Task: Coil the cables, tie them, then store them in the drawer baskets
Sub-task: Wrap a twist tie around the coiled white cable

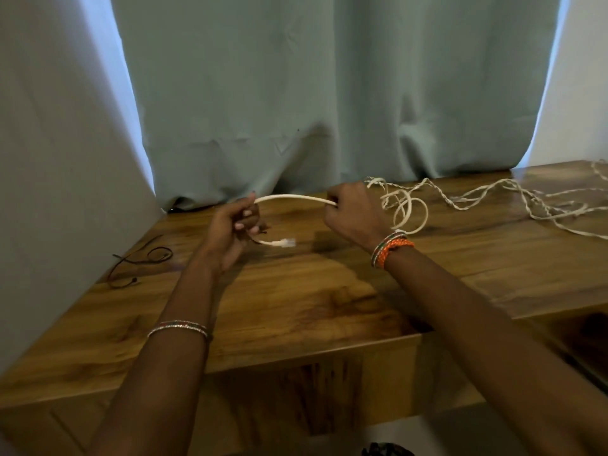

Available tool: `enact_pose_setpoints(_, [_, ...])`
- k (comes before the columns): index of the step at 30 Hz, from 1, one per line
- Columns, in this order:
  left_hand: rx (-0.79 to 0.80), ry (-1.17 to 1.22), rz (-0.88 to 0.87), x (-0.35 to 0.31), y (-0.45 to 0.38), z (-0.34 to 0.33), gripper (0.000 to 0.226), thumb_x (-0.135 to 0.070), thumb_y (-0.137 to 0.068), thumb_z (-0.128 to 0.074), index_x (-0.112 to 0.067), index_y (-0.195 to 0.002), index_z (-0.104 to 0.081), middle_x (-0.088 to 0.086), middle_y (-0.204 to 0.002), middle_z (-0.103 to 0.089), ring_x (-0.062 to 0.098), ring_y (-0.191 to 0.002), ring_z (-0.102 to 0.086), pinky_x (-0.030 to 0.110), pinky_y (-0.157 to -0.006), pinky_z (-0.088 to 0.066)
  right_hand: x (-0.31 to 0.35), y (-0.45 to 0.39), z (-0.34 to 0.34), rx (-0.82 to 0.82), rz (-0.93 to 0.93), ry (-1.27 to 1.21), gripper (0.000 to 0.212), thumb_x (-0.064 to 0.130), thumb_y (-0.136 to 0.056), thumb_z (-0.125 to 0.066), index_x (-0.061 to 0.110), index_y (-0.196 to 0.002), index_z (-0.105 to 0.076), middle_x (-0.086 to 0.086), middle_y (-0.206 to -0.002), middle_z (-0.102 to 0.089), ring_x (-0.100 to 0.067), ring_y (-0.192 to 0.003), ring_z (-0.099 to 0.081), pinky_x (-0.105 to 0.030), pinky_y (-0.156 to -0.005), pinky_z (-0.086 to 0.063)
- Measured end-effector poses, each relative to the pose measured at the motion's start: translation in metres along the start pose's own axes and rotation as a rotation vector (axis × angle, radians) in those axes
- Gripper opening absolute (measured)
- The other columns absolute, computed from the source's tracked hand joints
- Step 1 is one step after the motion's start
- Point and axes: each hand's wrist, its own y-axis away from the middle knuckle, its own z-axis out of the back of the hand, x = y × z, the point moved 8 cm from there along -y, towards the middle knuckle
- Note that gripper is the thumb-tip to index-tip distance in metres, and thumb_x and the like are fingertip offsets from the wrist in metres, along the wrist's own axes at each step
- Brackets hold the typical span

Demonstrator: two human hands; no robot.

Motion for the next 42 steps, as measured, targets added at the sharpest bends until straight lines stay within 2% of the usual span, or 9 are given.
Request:
enact_pose_setpoints(5, [-0.152, 0.2, -0.079, -0.009, -0.002, 0.031, 0.035, -0.025, -0.099, -0.033, -0.018, -0.071, -0.054, -0.007, -0.035, -0.028, 0.004, -0.029, -0.025, 0.014, -0.039, -0.033, -0.017, 0.002, 0.019, 0.059, 0.198, 0.196, 0.023, 0.034, -0.071, -0.047, 0.014, -0.069, -0.059, -0.011, -0.065, -0.062, -0.033, -0.063, -0.059, -0.032, -0.054, -0.042])
enact_pose_setpoints(10, [-0.297, 0.211, -0.063, 0.0, -0.002, 0.06, 0.059, -0.032, -0.099, -0.037, -0.022, -0.05, -0.069, -0.006, -0.034, -0.03, 0.005, -0.031, -0.028, 0.015, -0.042, -0.032, -0.036, 0.014, 0.034, -0.03, 0.345, 0.218, 0.025, 0.037, -0.084, -0.048, 0.016, -0.078, -0.06, -0.004, -0.065, -0.062, -0.025, -0.061, -0.057, -0.026, -0.057, -0.028])
enact_pose_setpoints(15, [-0.336, 0.142, 0.05, 0.015, 0.001, 0.055, 0.032, -0.031, -0.099, -0.037, -0.021, -0.071, -0.05, -0.006, -0.034, -0.032, 0.006, -0.032, -0.03, 0.024, -0.052, -0.029, -0.05, 0.016, 0.042, -0.14, 0.164, -0.167, 0.017, 0.022, -0.087, -0.059, 0.015, -0.102, -0.063, 0.001, -0.08, -0.062, -0.007, -0.069, -0.052, -0.025, -0.065, -0.038])
enact_pose_setpoints(21, [-0.285, 0.203, 0.082, 0.016, 0.004, 0.051, 0.031, -0.028, -0.098, -0.036, -0.019, -0.069, -0.045, -0.006, -0.036, -0.032, 0.007, -0.033, -0.029, 0.025, -0.052, -0.027, -0.049, 0.013, 0.053, -0.371, -0.136, -0.434, 0.006, 0.022, -0.076, -0.071, 0.019, -0.08, -0.068, 0.003, -0.079, -0.064, -0.012, -0.072, -0.058, -0.023, -0.063, -0.045])
enact_pose_setpoints(26, [-0.122, 0.176, -0.01, 0.003, 0.0, 0.016, 0.029, -0.027, -0.1, -0.034, -0.015, -0.087, -0.056, -0.008, -0.039, -0.031, 0.004, -0.03, -0.024, 0.016, -0.036, -0.02, 0.009, 0.014, 0.009, 0.213, 0.129, 0.221, 0.02, 0.029, -0.077, -0.061, 0.018, -0.089, -0.072, -0.006, -0.088, -0.07, -0.027, -0.085, -0.064, -0.031, -0.07, -0.049])
enact_pose_setpoints(30, [-0.041, -0.105, 0.028, 0.008, -0.008, -0.02, 0.027, -0.027, -0.099, -0.04, -0.012, -0.089, -0.06, -0.005, -0.052, -0.045, 0.004, -0.042, -0.039, 0.016, -0.039, -0.031, 0.069, 0.04, -0.026, 0.627, 0.297, -0.046, 0.02, 0.034, -0.079, -0.071, 0.014, -0.081, -0.073, 0.004, -0.075, -0.064, -0.004, -0.064, -0.053, -0.027, -0.06, -0.044])
enact_pose_setpoints(34, [0.044, -0.172, 0.097, 0.016, -0.003, -0.049, 0.024, -0.007, -0.094, -0.038, -0.014, -0.075, -0.052, 0.001, -0.058, -0.053, 0.01, -0.05, -0.051, 0.021, -0.052, -0.047, 0.076, 0.009, 0.016, 0.294, 0.174, -0.29, 0.014, 0.031, -0.084, -0.064, 0.019, -0.083, -0.073, 0.005, -0.075, -0.07, -0.011, -0.071, -0.064, -0.028, -0.061, -0.048])
enact_pose_setpoints(38, [0.153, 0.034, 0.211, 0.018, 0.004, -0.063, 0.031, -0.022, -0.092, -0.036, -0.02, -0.066, -0.052, -0.007, -0.032, -0.033, 0.005, -0.023, -0.026, 0.015, -0.036, -0.023, 0.049, -0.001, 0.036, 0.018, 0.099, -0.097, 0.021, 0.036, -0.086, -0.061, 0.018, -0.085, -0.071, 0.001, -0.08, -0.063, -0.02, -0.078, -0.058, -0.025, -0.059, -0.032])
enact_pose_setpoints(42, [0.245, 0.181, 0.24, 0.016, 0.008, -0.068, 0.035, -0.03, -0.098, -0.028, -0.017, -0.069, -0.041, -0.008, -0.031, -0.025, 0.005, -0.026, -0.006, 0.014, -0.03, -0.009, 0.032, 0.004, 0.023, 0.038, 0.023, -0.165, 0.028, 0.037, -0.092, -0.053, 0.016, -0.075, -0.059, 0.002, -0.071, -0.057, -0.02, -0.069, -0.054, -0.031, -0.059, -0.035])
